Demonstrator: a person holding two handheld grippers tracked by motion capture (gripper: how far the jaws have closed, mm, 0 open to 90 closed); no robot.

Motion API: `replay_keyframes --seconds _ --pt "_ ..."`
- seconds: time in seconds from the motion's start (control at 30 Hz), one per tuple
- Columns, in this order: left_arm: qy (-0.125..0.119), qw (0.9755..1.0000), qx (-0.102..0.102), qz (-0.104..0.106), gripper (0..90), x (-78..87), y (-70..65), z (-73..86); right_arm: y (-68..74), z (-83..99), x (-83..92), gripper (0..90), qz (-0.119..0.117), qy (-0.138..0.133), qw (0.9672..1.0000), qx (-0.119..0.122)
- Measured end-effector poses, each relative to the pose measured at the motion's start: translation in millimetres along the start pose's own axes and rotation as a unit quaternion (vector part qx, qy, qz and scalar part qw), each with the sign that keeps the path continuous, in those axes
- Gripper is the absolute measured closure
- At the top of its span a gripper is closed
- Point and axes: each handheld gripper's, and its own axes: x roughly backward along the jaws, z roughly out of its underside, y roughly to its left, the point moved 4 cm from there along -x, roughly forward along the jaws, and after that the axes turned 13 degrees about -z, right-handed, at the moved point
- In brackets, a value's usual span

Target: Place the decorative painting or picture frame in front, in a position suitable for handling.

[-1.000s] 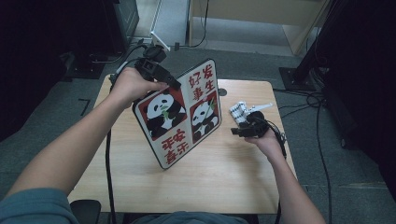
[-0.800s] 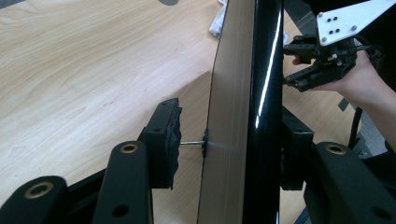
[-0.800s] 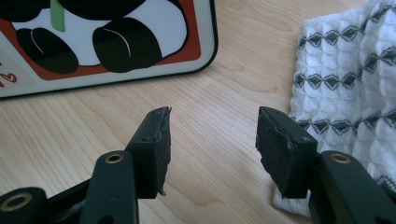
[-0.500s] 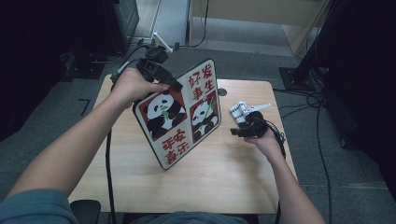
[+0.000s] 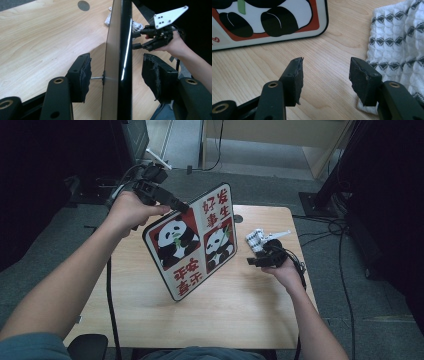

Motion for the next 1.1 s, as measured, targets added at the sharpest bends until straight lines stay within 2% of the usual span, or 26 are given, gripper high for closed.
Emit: replay_keyframes --seconds 0.27,0.57,0.83,0.93,1.03,1.1 --pt "-0.025 0.9997 -0.006 -0.003 40.2 22.9 3.1 6.9 0.3 -0.1 -0.3 46.2 0.000 0.001 1.0000 0.001" --pt "-0.049 0.9986 0.010 -0.019 39.8 39.1 25.2 23.5 -0.9 -1.2 0.6 46.2 -0.002 -0.002 1.0000 0.001" --pt "-0.052 0.9974 0.039 -0.032 39.8 43.0 49.2 44.0 -2.4 -5.2 0.6 46.2 -0.002 -0.005 1.0000 0.001" --pt "-0.051 0.9963 0.046 -0.051 39.8 40.7 58.8 53.1 -2.6 -7.1 -0.1 46.2 -0.002 -0.004 1.0000 0.002" --pt "-0.051 0.9964 0.045 -0.050 39.8 37.9 65.1 62.0 -2.6 -8.4 -0.6 46.2 -0.003 -0.004 1.0000 0.003" --pt "-0.050 0.9961 0.053 -0.050 39.9 35.6 69.5 69.5 -3.1 -9.4 -1.0 46.1 -0.002 -0.005 1.0000 0.007"
